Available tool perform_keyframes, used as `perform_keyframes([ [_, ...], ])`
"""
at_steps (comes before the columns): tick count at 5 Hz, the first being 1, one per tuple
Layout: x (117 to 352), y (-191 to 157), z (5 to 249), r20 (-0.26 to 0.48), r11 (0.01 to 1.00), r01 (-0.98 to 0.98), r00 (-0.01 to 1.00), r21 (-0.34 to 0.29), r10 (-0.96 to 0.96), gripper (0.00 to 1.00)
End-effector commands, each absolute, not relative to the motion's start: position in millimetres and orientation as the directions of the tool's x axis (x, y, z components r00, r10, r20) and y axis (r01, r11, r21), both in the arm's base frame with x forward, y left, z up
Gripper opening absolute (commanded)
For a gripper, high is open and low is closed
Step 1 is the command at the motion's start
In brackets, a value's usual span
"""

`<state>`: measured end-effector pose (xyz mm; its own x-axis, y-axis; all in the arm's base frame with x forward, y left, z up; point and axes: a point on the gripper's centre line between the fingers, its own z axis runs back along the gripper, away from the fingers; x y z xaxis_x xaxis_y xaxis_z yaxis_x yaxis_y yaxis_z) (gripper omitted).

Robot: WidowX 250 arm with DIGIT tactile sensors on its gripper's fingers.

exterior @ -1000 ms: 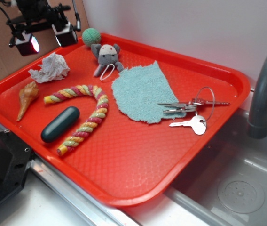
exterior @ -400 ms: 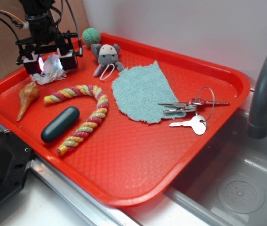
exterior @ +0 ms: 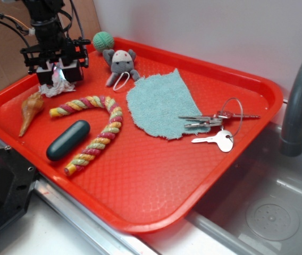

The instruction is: Grab the white paper.

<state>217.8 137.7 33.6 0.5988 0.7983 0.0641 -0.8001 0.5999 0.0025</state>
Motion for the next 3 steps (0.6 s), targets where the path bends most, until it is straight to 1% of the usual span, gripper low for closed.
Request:
perform_keyframes([
  [1,200,90,112,0.111,0.748,-0.663,0.740,-0.046,0.663,0.00],
  [2,193,48,156,0.047,0.856,-0.516,0.855,-0.029,0.517,0.00],
  [3,185,4,179,0.072,0.949,-0.316,0.947,0.007,0.314,0.00],
])
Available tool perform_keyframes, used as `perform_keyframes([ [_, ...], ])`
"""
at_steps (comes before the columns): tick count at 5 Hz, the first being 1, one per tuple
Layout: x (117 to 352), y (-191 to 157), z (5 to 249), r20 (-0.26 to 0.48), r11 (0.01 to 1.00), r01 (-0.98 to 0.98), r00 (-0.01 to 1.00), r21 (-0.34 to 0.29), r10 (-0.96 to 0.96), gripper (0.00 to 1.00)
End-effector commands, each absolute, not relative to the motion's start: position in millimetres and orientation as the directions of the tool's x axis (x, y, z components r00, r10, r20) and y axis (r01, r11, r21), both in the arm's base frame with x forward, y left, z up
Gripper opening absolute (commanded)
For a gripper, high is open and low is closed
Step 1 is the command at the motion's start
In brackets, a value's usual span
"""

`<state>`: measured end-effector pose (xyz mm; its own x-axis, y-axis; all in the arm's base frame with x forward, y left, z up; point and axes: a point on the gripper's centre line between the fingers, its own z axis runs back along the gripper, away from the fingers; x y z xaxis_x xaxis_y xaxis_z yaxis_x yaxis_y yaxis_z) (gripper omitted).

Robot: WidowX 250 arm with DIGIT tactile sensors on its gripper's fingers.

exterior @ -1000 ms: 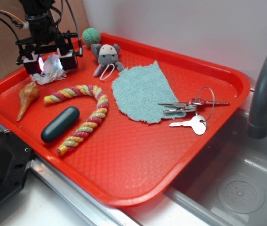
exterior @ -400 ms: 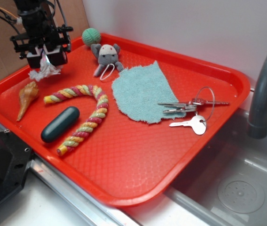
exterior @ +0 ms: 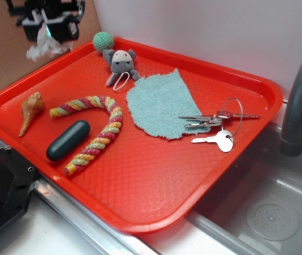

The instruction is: Grab the white paper.

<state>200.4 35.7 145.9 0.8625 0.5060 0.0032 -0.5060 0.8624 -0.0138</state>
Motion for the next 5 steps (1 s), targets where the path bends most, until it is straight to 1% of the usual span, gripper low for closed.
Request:
perform_keyframes([
  [1,180,-18,192,0.126,0.989,-0.147,0.981,-0.011,0.147,0.00],
  [2,179,-19,199,0.155,0.998,-0.024,0.987,-0.051,0.032,0.00],
  [3,159,-9,206,0.120,0.997,-0.014,0.992,-0.077,0.023,0.00],
  [4,149,5,212,0.079,0.995,-0.039,0.996,-0.094,0.046,0.00],
  [5,134,16,218,0.082,0.991,-0.071,0.993,-0.117,0.081,0.00],
])
